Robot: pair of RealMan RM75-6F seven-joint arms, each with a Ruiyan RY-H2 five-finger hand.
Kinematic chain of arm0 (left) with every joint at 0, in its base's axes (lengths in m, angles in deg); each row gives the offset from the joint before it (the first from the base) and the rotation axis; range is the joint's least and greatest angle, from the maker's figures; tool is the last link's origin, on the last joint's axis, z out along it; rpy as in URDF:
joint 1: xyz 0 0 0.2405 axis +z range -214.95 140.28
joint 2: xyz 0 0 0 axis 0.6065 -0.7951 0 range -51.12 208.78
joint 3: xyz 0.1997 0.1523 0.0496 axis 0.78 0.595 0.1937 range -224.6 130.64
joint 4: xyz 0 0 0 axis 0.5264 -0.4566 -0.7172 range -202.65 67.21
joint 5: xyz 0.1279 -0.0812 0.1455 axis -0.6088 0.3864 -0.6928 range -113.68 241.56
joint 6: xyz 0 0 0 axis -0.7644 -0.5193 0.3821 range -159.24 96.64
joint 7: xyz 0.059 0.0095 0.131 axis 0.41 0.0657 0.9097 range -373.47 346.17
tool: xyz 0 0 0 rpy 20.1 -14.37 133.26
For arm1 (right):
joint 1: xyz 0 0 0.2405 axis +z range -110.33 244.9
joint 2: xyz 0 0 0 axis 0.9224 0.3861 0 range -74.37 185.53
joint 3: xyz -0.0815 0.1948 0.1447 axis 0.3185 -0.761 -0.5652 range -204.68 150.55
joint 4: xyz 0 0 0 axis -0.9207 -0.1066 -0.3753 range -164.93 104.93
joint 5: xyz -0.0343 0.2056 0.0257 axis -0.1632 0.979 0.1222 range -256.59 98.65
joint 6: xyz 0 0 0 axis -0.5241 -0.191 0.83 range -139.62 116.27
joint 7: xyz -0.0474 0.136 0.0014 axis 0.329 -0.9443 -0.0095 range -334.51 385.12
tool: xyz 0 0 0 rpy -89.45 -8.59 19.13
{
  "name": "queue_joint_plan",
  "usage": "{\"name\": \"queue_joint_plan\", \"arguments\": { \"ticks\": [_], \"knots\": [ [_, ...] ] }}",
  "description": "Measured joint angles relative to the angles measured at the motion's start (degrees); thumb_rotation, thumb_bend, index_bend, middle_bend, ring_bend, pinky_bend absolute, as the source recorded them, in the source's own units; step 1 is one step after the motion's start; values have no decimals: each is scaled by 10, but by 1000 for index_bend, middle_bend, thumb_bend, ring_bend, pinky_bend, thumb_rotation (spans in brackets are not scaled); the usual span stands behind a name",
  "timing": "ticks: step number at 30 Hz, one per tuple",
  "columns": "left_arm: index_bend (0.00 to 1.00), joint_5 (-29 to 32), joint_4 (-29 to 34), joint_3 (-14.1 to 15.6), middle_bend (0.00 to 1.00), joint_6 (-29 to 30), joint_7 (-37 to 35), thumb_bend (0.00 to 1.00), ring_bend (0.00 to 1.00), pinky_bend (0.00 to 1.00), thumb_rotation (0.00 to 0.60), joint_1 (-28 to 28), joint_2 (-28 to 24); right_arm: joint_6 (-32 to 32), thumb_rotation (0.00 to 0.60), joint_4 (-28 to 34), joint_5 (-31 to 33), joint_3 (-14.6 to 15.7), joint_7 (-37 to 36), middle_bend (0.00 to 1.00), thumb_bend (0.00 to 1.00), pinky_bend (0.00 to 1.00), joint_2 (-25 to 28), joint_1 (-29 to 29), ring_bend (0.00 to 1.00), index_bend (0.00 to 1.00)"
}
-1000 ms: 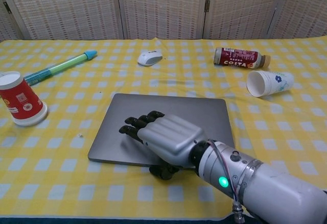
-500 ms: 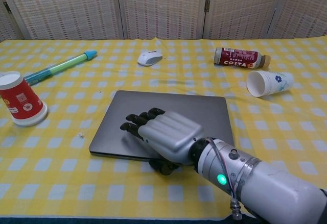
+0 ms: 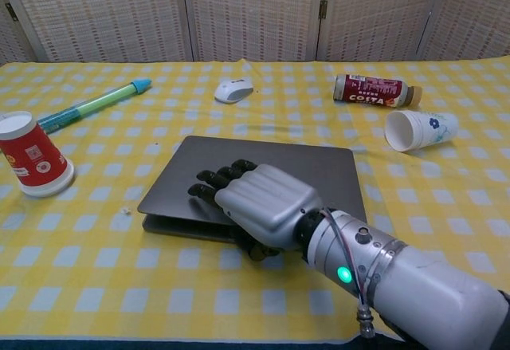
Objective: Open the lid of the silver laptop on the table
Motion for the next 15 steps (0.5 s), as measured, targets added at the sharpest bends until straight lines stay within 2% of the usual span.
{"name": "queue_joint_plan", "arguments": {
  "ticks": [9,15],
  "knots": [
    [59,-16,-17,6,26,-26,-12,434,12,0,600,-20,11,-16,600,29,16,-15,56,0,702,0,14,11,0,0],
    [103,-39,-26,17,73,-49,-18,434,47,0,600,-41,24,-27,600,50,35,-24,92,0,702,0,24,19,0,0]
  ]
}}
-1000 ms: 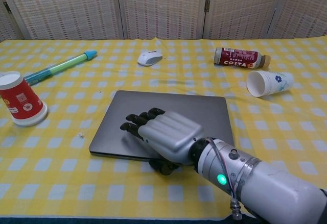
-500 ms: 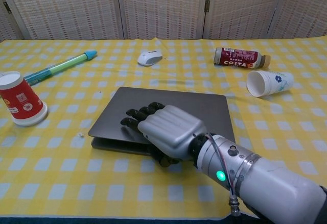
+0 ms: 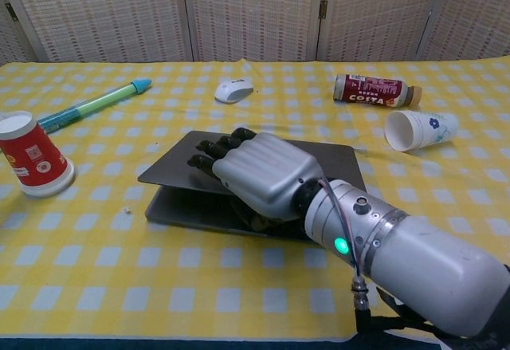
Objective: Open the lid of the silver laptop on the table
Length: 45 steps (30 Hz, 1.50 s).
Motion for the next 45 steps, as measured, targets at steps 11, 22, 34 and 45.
{"name": "queue_joint_plan", "arguments": {
  "ticks": [11,22,34,45],
  "knots": [
    [94,-67,-25,34,105,-75,-40,736,59,0,600,-72,18,-17,600,18,26,-4,36,0,703,0,8,13,0,0],
    [44,-87,-6,36,57,-170,-43,825,4,0,600,-161,45,-27,600,15,38,-2,49,0,702,0,5,24,0,0],
    [23,-28,5,17,31,-264,-22,826,0,0,600,-221,83,-30,600,8,48,-2,53,0,702,0,1,34,0,0],
    [23,16,0,10,30,-306,6,827,0,0,600,-247,112,-33,600,4,54,-1,53,0,702,0,-2,41,0,0]
  ]
}}
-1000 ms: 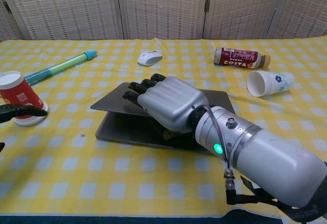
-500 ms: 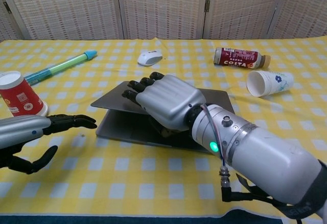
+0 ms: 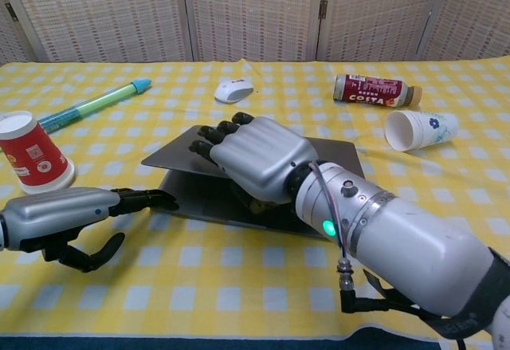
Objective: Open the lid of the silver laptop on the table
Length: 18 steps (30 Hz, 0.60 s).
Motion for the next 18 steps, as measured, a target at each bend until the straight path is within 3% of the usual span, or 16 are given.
{"name": "queue_joint_plan", "arguments": {
  "ticks": [18],
  "knots": [
    [36,41,8,2,55,-22,37,831,0,0,600,-16,10,-2,600,-9,9,9,0,0,702,0,-6,5,0,0]
  ]
}}
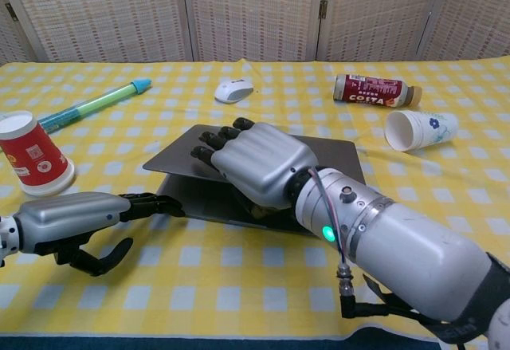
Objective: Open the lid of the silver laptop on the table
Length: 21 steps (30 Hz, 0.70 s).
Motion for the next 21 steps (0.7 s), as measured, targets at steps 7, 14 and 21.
{"name": "queue_joint_plan", "arguments": {
  "ticks": [7,14,21],
  "knots": [
    [40,9,1,1,58,-2,6,833,0,0,600,-3,1,1,600,-3,3,2,0,0,702,0,-3,1,0,0],
    [47,15,0,4,58,-4,12,837,0,0,600,-5,2,3,600,-15,10,3,6,0,702,0,-7,4,0,0],
    [50,22,2,4,70,-7,16,842,0,0,600,-8,2,0,600,-40,10,2,14,0,702,0,-14,8,0,0]
  ]
}}
